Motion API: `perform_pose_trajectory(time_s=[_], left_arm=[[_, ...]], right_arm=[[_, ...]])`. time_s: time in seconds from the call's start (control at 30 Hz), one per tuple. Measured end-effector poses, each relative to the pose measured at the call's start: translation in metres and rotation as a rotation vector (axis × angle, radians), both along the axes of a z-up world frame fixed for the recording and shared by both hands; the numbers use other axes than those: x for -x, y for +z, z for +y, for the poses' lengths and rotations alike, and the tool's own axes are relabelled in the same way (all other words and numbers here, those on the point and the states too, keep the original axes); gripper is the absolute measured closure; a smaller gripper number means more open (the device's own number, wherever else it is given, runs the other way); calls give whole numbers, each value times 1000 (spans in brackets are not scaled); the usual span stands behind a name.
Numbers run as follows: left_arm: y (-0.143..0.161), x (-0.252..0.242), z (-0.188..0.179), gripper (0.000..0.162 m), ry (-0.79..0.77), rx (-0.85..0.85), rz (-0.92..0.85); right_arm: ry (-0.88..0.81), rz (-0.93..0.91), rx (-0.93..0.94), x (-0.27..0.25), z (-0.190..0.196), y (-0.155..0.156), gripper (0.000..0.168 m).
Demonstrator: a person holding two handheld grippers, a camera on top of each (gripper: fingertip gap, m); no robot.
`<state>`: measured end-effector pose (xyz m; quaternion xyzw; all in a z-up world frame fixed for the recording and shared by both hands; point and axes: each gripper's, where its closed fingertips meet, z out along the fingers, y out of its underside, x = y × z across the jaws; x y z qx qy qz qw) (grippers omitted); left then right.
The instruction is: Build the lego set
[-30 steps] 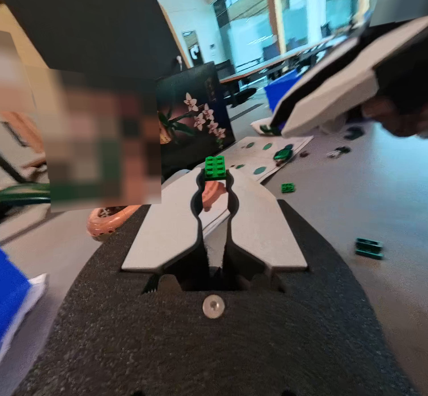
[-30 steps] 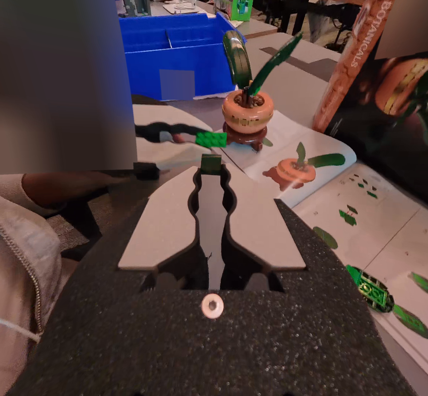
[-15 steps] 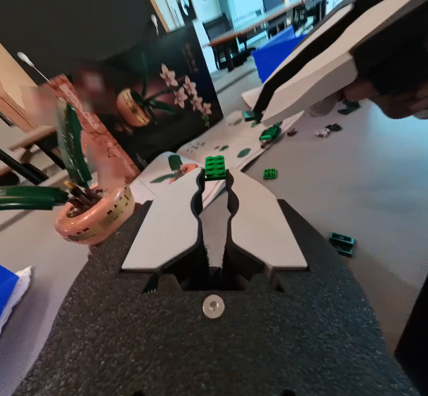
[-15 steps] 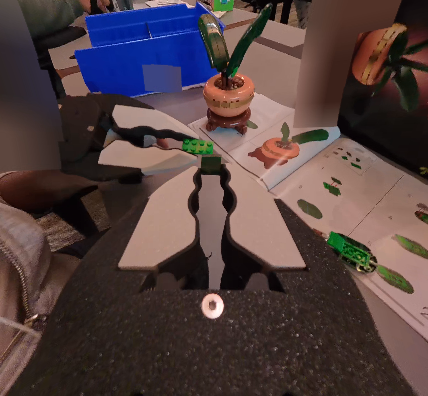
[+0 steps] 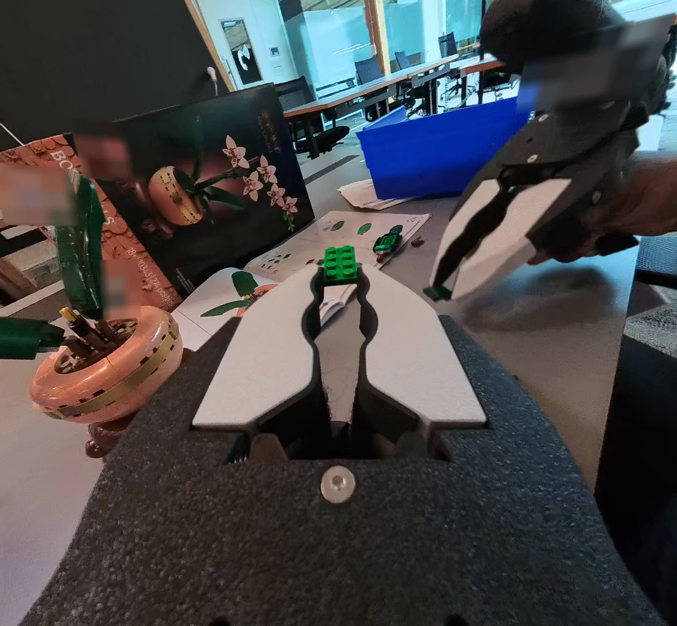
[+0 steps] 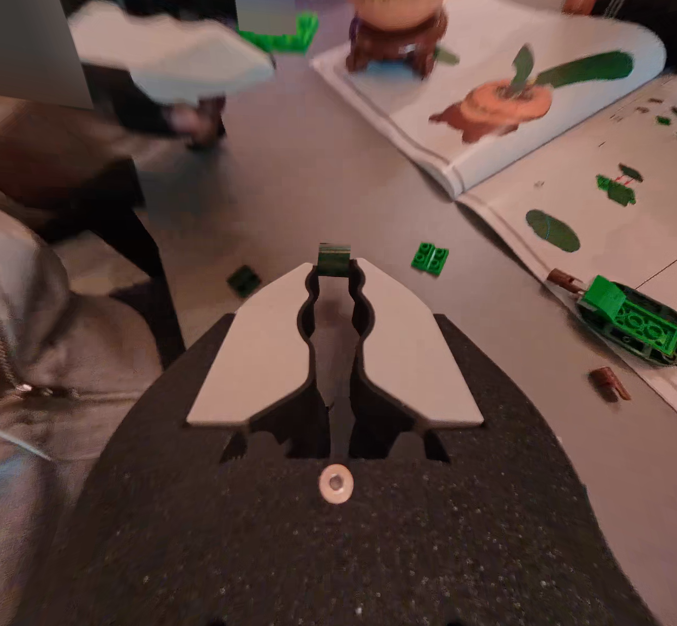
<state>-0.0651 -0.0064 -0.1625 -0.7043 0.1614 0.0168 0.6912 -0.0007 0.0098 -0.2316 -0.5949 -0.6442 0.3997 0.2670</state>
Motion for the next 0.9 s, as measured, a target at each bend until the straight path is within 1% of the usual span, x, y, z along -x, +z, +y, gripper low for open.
perform_pose_trajectory(time_s=[0.17, 0.27, 0.33, 0.5, 0.6, 0.73, 0.9], left_arm=[[-3, 2, -2, 146, 2, 15, 56], [-5, -3, -2, 146, -13, 19, 64], [-6, -5, -2, 146, -21, 22, 66], [-6, -4, -3, 146, -28, 13, 57], [-5, -3, -4, 146, -33, 7, 45], [-5, -5, -4, 146, -44, 6, 47], [-6, -8, -4, 146, -54, 8, 65]], right_arm=[[65, -160, -193, -7, 1, -22, 153], [92, -197, -232, -8, 0, -22, 152], [102, -216, -242, -9, 0, -22, 152], [116, -250, -222, -12, 0, -22, 140], [124, -271, -192, -15, 0, -23, 137], [138, -292, -201, -19, 3, -24, 133], [199, -360, -222, -25, 0, -25, 122]])
